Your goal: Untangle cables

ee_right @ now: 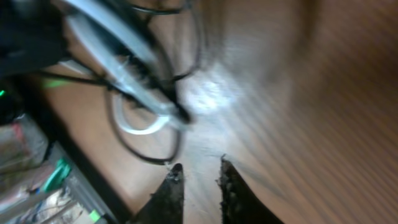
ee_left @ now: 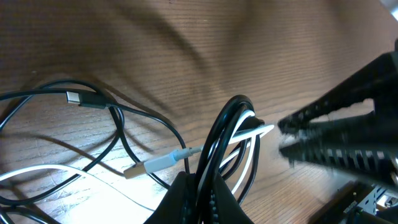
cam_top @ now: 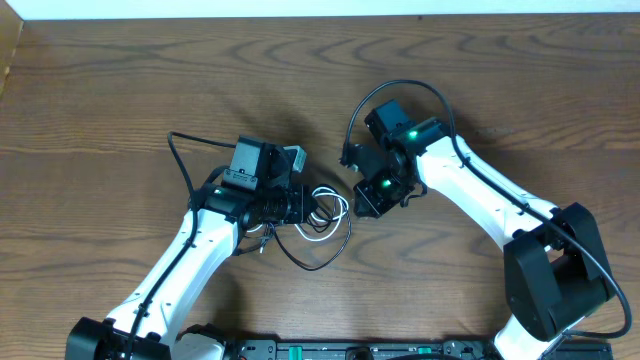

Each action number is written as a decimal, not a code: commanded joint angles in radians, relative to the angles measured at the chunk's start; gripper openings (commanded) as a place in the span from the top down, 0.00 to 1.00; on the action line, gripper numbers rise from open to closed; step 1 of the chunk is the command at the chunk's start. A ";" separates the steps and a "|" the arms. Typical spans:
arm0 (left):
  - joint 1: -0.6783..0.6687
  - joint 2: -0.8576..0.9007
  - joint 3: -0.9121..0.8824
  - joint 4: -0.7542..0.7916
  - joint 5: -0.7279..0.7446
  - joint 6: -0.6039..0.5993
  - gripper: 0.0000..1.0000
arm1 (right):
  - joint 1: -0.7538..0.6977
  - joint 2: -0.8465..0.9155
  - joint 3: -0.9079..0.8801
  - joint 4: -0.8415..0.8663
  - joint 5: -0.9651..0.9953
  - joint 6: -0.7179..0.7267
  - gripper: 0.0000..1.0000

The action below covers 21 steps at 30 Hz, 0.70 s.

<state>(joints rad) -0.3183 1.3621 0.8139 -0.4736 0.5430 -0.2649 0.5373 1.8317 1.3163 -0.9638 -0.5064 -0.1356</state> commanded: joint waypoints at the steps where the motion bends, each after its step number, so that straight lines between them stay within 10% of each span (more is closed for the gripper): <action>1: -0.003 0.003 0.008 -0.005 -0.014 -0.006 0.93 | -0.002 -0.011 0.005 -0.005 -0.117 -0.087 0.78; 9: -0.003 0.003 0.008 -0.005 0.021 -0.010 0.93 | -0.019 -0.033 0.006 0.017 -0.154 -0.114 0.59; 17: -0.004 0.003 0.008 -0.005 0.131 -0.009 0.93 | -0.018 -0.032 0.006 0.101 -0.103 -0.112 0.65; 21: -0.004 0.003 0.008 -0.004 0.130 -0.009 0.93 | -0.018 -0.032 0.006 0.104 -0.102 -0.105 0.84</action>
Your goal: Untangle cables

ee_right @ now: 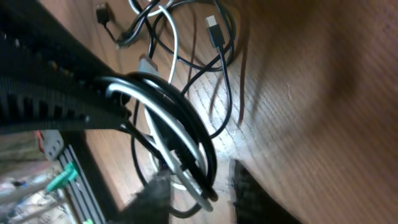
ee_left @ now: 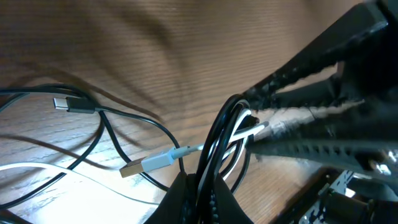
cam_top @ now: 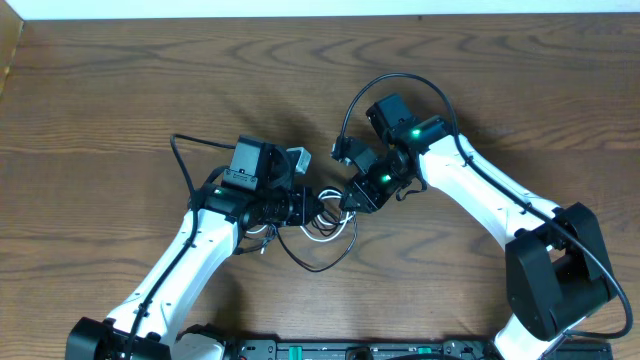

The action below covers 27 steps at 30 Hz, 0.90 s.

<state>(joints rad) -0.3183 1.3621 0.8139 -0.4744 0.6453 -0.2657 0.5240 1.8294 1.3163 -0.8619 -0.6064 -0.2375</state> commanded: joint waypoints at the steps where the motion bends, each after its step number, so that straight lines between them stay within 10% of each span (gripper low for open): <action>1: -0.004 0.003 0.008 -0.003 0.028 -0.008 0.93 | -0.004 -0.030 0.006 0.001 -0.003 -0.002 0.92; 9: -0.004 0.003 0.008 -0.004 0.017 -0.008 0.93 | -0.008 -0.030 0.005 -0.017 0.013 0.042 0.99; 16: -0.004 0.003 0.008 -0.008 0.017 -0.008 0.92 | -0.067 -0.030 0.005 -0.051 0.591 0.584 0.99; 27: -0.004 0.003 0.008 -0.008 0.017 -0.008 0.93 | -0.098 -0.030 0.005 -0.055 0.405 0.462 0.95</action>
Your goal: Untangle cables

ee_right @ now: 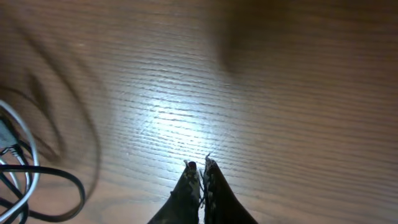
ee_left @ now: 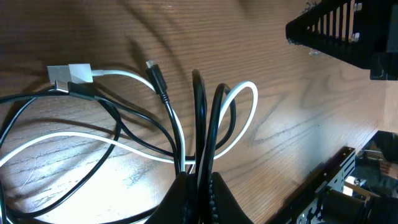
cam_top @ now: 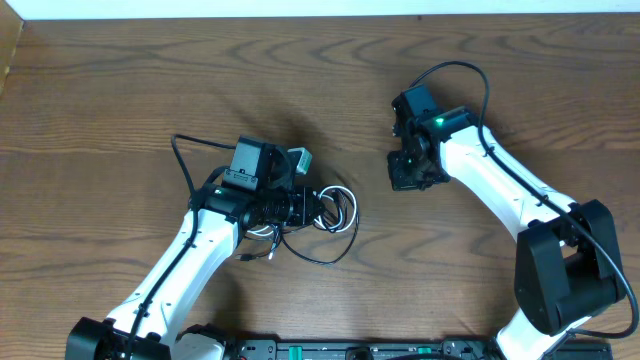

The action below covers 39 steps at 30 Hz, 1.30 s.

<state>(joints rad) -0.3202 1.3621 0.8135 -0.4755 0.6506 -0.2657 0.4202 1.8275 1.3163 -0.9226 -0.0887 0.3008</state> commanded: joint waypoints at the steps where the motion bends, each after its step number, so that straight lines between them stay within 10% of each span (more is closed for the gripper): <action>1: -0.002 0.003 0.009 -0.006 0.011 -0.008 0.93 | 0.010 -0.028 0.005 0.008 -0.212 -0.163 0.92; 6: -0.002 0.003 0.009 -0.006 0.011 -0.008 0.93 | 0.033 -0.028 0.005 -0.024 -0.681 -0.541 0.74; 15: -0.002 0.003 0.009 -0.009 0.018 -0.008 0.92 | 0.055 -0.028 0.005 0.021 -0.734 -0.563 0.63; 30: -0.002 -0.144 0.010 0.046 0.179 0.044 0.92 | 0.124 -0.026 0.005 0.124 -0.307 -0.372 0.59; 39: 0.001 -0.310 0.010 0.043 0.322 0.037 0.93 | 0.123 -0.026 0.004 0.169 0.154 0.022 0.74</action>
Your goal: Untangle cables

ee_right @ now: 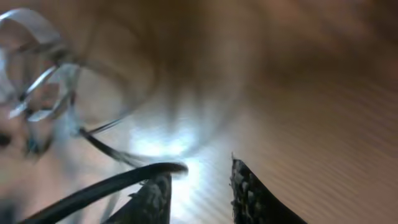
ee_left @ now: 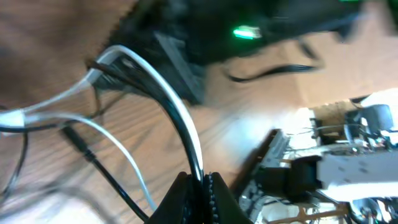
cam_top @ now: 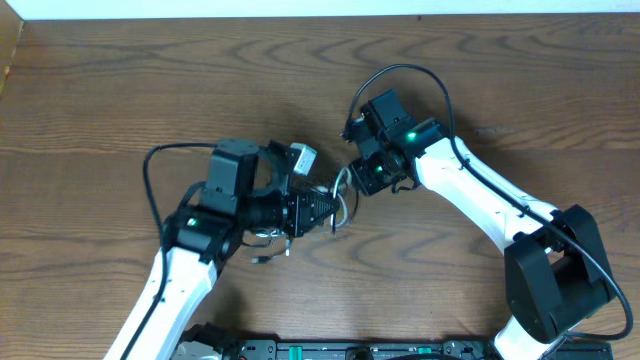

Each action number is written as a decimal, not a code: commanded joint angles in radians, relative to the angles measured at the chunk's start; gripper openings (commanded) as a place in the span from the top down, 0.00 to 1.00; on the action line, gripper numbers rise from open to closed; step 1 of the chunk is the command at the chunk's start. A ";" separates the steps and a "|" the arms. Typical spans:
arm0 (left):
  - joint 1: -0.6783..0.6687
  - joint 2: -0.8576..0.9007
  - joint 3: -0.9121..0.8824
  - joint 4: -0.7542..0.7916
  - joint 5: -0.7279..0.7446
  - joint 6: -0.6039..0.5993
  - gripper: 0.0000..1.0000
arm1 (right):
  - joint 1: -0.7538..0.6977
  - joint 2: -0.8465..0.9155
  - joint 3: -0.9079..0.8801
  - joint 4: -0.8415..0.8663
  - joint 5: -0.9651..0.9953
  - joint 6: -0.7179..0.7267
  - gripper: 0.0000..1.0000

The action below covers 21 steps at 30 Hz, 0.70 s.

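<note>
A tangle of black and white cables (cam_top: 341, 190) lies at the table's middle, with loose ends (cam_top: 262, 248) trailing to the left. My left gripper (cam_top: 336, 213) is shut on a black and a white strand (ee_left: 186, 134), which rise from its jaws. My right gripper (cam_top: 350, 182) is open just right of the bundle. In the right wrist view my right gripper (ee_right: 199, 177) has a black cable (ee_right: 106, 186) lying against its left finger (ee_right: 155, 190), with blurred white loops (ee_right: 37, 93) beyond. Nothing sits between its jaws.
The brown wooden table (cam_top: 120, 90) runs to a white far edge. A black rail (cam_top: 360, 350) with connectors lines the front edge. The right arm's own black cable (cam_top: 400, 75) arcs above its wrist.
My right gripper was shut and away to the right of the bundle; it is now open beside it. My left arm has swung, its gripper now further right with the strands raised.
My left gripper has held the bundle throughout. First my right gripper stood slightly open near the loops, then open right against them. Then it was shut and off to the right with the cables more spread out. Now it is open at the bundle again.
</note>
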<state>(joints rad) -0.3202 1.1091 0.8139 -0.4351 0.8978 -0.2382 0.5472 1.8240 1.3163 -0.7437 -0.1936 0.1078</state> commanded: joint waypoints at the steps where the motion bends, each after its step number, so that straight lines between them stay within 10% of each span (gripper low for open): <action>1: 0.004 -0.075 0.010 0.002 0.074 0.009 0.93 | -0.007 -0.022 0.004 -0.021 0.316 0.262 0.74; 10: 0.172 -0.226 0.010 -0.067 -0.043 0.007 0.93 | -0.105 -0.022 0.004 -0.085 0.406 0.417 0.65; 17: 0.241 -0.213 0.009 -0.058 -0.135 -0.055 0.93 | -0.147 -0.022 0.004 -0.049 -0.546 -0.298 0.53; 21: 0.227 -0.150 0.009 -0.063 -0.088 -0.059 0.92 | -0.147 -0.022 0.004 -0.044 -0.760 -0.407 0.49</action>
<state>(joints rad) -0.0868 0.9218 0.8139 -0.4973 0.7906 -0.2859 0.3981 1.8240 1.3163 -0.7929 -0.6113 -0.0849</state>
